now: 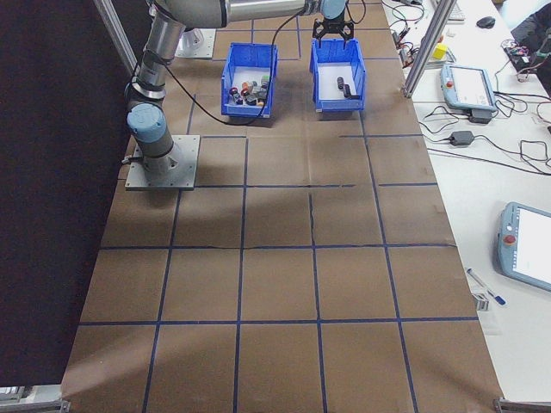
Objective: Place button box in front
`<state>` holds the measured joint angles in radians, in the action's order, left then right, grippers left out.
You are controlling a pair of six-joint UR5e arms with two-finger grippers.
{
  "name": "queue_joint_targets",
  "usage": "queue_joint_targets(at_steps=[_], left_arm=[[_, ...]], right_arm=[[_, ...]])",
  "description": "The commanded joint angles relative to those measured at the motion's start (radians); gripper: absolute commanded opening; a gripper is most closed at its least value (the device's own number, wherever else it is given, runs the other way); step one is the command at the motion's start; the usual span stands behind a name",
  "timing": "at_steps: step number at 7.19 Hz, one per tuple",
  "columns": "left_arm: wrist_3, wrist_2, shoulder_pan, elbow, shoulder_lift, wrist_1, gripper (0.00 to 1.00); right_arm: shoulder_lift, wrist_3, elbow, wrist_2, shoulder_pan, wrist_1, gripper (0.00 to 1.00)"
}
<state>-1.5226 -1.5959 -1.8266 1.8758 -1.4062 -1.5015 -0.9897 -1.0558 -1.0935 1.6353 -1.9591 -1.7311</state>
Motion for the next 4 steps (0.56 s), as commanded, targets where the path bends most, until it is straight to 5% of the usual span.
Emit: queue_joint_targets(at_steps=[1, 4], left_arm=[[-0.294, 0.019, -0.124, 0.16, 0.013, 0.182, 0.99], [-0.497, 0.025, -0.224, 0.36, 0.018, 0.372, 0.99]], right_arm=[[0.032, -0.087, 0.003, -0.003, -0.059, 0.002, 1.0], [0.072, -0.086, -0.015, 0.003, -0.087, 0.001, 1.0]])
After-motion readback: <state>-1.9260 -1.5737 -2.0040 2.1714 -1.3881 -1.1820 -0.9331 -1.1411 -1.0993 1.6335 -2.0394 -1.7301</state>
